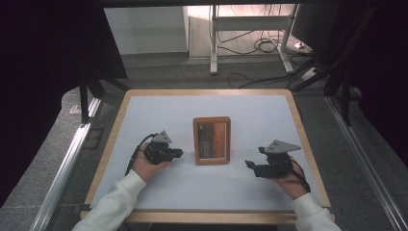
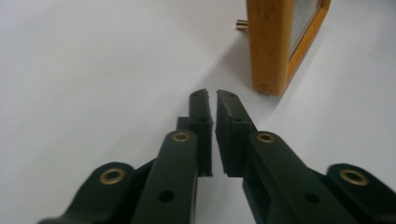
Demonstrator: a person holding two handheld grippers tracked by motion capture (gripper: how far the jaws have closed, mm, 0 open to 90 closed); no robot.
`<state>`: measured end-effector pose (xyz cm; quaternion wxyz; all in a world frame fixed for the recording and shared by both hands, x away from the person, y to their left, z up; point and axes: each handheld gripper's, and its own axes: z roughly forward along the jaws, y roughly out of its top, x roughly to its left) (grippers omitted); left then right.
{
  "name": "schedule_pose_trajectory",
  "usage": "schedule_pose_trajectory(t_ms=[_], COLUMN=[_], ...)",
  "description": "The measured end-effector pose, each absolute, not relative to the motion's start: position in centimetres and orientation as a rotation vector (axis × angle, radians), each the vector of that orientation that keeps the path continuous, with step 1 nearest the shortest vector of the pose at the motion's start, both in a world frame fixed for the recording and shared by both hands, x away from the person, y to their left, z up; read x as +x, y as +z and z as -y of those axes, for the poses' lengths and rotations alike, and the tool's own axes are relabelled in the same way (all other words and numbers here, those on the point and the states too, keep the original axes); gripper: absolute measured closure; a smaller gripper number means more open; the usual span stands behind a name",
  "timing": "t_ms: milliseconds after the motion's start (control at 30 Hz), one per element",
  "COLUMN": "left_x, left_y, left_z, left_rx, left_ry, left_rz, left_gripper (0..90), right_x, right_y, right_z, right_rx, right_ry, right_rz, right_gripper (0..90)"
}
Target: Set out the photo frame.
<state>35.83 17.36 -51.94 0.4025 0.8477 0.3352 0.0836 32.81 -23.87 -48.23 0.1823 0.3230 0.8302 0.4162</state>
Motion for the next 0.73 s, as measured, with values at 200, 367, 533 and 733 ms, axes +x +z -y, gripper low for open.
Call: schedule_pose_trajectory(t_ms=[200, 367, 533, 733], left_x=[35.1, 34.7, 34.6, 34.8], left_y=[-51.7, -51.8, -51.8, -51.6], left_z=[-19.0, -19.3, -19.3, -19.0], left_rx=[2.061, 2.050, 2.050, 2.042], left_ry=[0.238, 0.243, 0.247, 0.253], left_rz=[-0.906, -0.927, -0.931, -0.939], left_gripper=[57.6, 46.0, 41.2, 35.6], right_x=[33.0, 33.3, 33.5, 33.5], right_y=[-48.5, -48.9, -49.1, -49.1], right_z=[24.4, 24.9, 25.3, 25.6], right_rx=[0.934, 0.955, 0.976, 0.966], right_ry=[1.179, 1.173, 1.174, 1.191], right_rz=[-2.332, -2.322, -2.309, -2.290], right_gripper=[25.8, 25.4, 25.3, 24.4])
